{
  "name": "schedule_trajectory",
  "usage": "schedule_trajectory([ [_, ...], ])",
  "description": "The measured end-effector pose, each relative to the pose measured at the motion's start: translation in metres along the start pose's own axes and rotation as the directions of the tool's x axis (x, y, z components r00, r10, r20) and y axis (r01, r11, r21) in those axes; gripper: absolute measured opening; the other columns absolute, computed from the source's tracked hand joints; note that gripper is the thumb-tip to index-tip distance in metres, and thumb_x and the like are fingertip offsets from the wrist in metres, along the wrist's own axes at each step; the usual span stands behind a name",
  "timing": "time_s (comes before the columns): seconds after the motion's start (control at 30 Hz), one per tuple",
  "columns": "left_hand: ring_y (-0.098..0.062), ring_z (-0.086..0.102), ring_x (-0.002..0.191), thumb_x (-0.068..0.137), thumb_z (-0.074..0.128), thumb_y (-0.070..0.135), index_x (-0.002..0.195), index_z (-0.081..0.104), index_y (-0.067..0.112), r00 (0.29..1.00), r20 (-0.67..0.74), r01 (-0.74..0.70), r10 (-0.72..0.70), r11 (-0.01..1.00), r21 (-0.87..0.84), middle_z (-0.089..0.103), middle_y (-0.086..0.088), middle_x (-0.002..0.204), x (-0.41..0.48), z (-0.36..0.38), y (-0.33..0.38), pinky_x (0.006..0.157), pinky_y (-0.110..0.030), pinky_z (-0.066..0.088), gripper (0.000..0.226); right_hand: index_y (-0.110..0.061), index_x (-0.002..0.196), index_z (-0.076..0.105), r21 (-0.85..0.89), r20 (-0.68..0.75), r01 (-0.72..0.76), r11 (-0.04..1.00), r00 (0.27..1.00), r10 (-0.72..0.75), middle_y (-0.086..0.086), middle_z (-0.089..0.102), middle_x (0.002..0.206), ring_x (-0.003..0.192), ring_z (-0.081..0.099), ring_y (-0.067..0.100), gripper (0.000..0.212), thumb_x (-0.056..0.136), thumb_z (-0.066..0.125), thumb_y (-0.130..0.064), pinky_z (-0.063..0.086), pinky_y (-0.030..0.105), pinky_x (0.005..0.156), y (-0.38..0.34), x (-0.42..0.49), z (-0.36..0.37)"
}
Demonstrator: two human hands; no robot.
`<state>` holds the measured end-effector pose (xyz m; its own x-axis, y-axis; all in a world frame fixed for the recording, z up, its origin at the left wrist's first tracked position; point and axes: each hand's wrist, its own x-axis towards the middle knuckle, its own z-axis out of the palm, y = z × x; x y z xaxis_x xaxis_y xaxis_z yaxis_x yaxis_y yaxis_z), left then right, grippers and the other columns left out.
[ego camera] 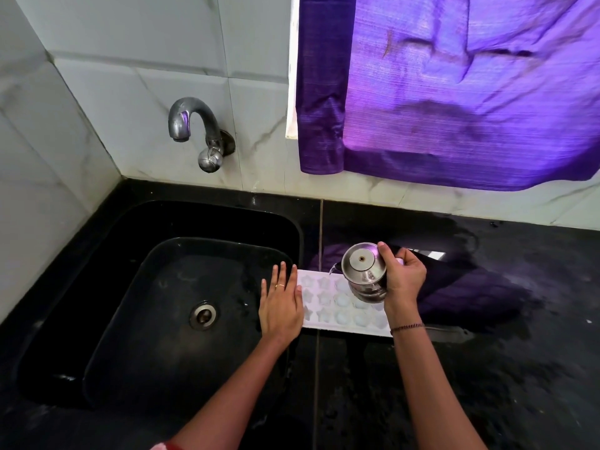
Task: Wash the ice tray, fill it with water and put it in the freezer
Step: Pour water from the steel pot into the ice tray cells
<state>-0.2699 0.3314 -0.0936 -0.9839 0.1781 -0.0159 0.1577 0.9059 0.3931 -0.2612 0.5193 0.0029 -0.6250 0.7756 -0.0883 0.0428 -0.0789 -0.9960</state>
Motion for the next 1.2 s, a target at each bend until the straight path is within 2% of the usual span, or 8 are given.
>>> schedule_trajectory([
  [0.17, -0.012, -0.005, 0.147, 0.084, -0.014, 0.045, 0.151, 0.010, 0.025, 1.000, -0.010, -0.004, 0.004, 1.000, -0.002, 0.005, 0.002, 0.160, 0.000, 0.001, 0.001, 0.120, -0.036, -0.003, 0.073, -0.016, 0.052, 0.030, -0.034, -0.019, 0.040, 0.999, 0.999, -0.041, 0.001, 0.031, 0.053, 0.053, 0.028, 0.009, 0.052, 0.076, 0.076, -0.011, 0.032, 0.022, 0.052, -0.001, -0.001, 0.000],
  [0.33, -0.011, -0.003, 0.147, 0.095, 0.000, 0.039, 0.151, 0.010, 0.023, 1.000, -0.003, 0.006, -0.007, 1.000, -0.011, 0.006, 0.001, 0.160, 0.000, 0.001, 0.001, 0.121, -0.035, -0.001, 0.059, -0.016, 0.053, 0.030, -0.036, -0.024, 0.030, 0.999, 0.999, -0.031, 0.002, 0.031, 0.054, 0.053, 0.028, 0.009, 0.051, 0.077, 0.075, -0.011, 0.031, 0.022, 0.052, -0.001, 0.000, 0.001],
  [0.43, -0.011, -0.002, 0.147, 0.093, -0.003, 0.041, 0.151, 0.011, 0.023, 1.000, -0.010, 0.006, -0.007, 1.000, -0.025, 0.007, 0.001, 0.160, -0.001, 0.001, 0.001, 0.121, -0.035, -0.001, 0.063, -0.016, 0.053, 0.031, -0.027, -0.026, 0.007, 1.000, 1.000, -0.008, 0.003, 0.032, 0.055, 0.054, 0.029, 0.010, 0.050, 0.076, 0.075, -0.012, 0.032, 0.023, 0.053, 0.000, 0.001, 0.000],
  [0.53, -0.011, -0.003, 0.147, 0.100, 0.010, 0.035, 0.151, 0.011, 0.023, 1.000, -0.004, 0.000, 0.000, 1.000, -0.023, 0.006, 0.000, 0.160, 0.000, 0.001, 0.001, 0.121, -0.036, -0.001, 0.053, -0.017, 0.053, 0.031, 0.019, -0.030, -0.021, 1.000, 0.999, 0.022, -0.001, 0.032, 0.051, 0.052, 0.029, 0.008, 0.051, 0.077, 0.075, -0.013, 0.032, 0.020, 0.051, -0.001, 0.001, -0.001],
  [0.7, -0.011, -0.002, 0.147, 0.085, -0.012, 0.044, 0.151, 0.012, 0.022, 1.000, -0.018, -0.016, 0.016, 1.000, -0.007, 0.007, 0.001, 0.160, -0.001, 0.000, 0.001, 0.121, -0.035, -0.001, 0.074, -0.019, 0.051, 0.031, 0.122, -0.035, -0.089, 0.989, 0.995, 0.094, -0.012, 0.034, 0.042, 0.051, 0.032, 0.008, 0.052, 0.076, 0.076, -0.013, 0.035, 0.021, 0.052, -0.004, 0.004, -0.005],
  [0.87, -0.012, -0.001, 0.147, 0.085, -0.011, 0.044, 0.151, 0.015, 0.021, 1.000, -0.023, -0.009, 0.010, 1.000, 0.029, 0.009, 0.000, 0.160, 0.000, -0.001, 0.002, 0.120, -0.035, -0.002, 0.074, -0.019, 0.053, 0.033, 0.153, -0.014, -0.101, 0.983, 0.994, 0.104, -0.014, 0.040, 0.042, 0.048, 0.038, 0.003, 0.048, 0.077, 0.075, -0.012, 0.040, 0.016, 0.051, -0.010, 0.010, -0.013],
  [1.07, -0.013, 0.001, 0.147, 0.086, -0.010, 0.044, 0.150, 0.017, 0.020, 1.000, -0.015, 0.003, -0.002, 0.998, 0.066, 0.010, -0.001, 0.159, 0.000, -0.003, 0.005, 0.119, -0.036, -0.003, 0.074, -0.020, 0.051, 0.031, 0.118, -0.003, -0.101, 0.988, 0.995, 0.102, -0.012, 0.033, 0.043, 0.051, 0.031, 0.008, 0.052, 0.076, 0.076, -0.012, 0.035, 0.024, 0.055, -0.014, 0.016, -0.028],
  [1.2, -0.013, 0.000, 0.147, 0.085, -0.011, 0.045, 0.151, 0.016, 0.020, 1.000, 0.004, 0.001, -0.001, 0.997, 0.074, 0.009, -0.001, 0.159, 0.000, -0.005, 0.005, 0.119, -0.036, -0.002, 0.075, -0.020, 0.049, 0.032, 0.098, -0.013, -0.100, 0.990, 0.995, 0.101, -0.012, 0.036, 0.043, 0.053, 0.033, 0.008, 0.052, 0.076, 0.076, -0.013, 0.037, 0.025, 0.058, -0.016, 0.019, -0.034],
])
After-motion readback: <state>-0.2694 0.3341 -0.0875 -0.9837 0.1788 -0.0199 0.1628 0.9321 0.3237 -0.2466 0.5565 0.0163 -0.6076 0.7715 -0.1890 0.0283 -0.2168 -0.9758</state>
